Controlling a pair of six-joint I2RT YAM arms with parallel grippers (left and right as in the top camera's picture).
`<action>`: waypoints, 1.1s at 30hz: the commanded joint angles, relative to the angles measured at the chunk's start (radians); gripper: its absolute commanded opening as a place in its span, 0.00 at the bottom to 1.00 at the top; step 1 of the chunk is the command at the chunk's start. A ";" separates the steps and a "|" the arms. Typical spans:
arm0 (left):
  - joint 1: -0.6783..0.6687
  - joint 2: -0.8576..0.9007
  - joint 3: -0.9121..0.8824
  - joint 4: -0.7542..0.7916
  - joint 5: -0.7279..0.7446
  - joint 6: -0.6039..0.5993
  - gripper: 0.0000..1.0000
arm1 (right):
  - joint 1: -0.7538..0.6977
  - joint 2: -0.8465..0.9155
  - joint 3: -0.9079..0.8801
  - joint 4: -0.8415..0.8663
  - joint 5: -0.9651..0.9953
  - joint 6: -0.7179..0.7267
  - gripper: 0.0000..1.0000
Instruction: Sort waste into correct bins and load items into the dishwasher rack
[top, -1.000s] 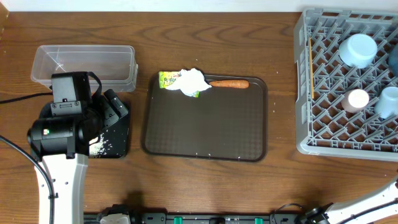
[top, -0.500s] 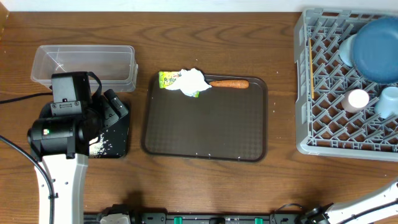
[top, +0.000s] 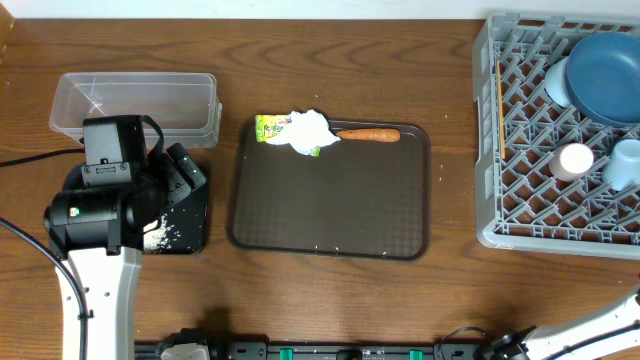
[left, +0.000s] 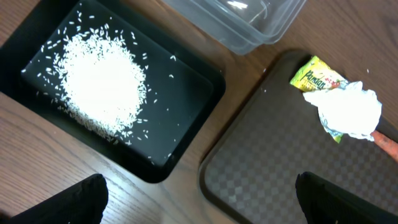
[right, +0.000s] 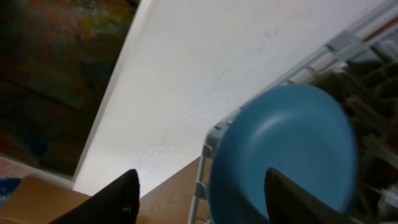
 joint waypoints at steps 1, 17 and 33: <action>0.005 0.001 0.016 -0.002 -0.008 -0.009 0.99 | 0.051 -0.097 0.003 -0.036 0.093 -0.024 0.72; 0.005 0.001 0.016 -0.002 -0.008 -0.009 0.99 | 0.539 -0.362 0.004 -0.682 1.205 -0.780 0.99; 0.005 0.001 0.016 -0.002 -0.008 -0.009 0.99 | 0.708 -0.184 0.004 -0.712 1.525 -0.924 0.60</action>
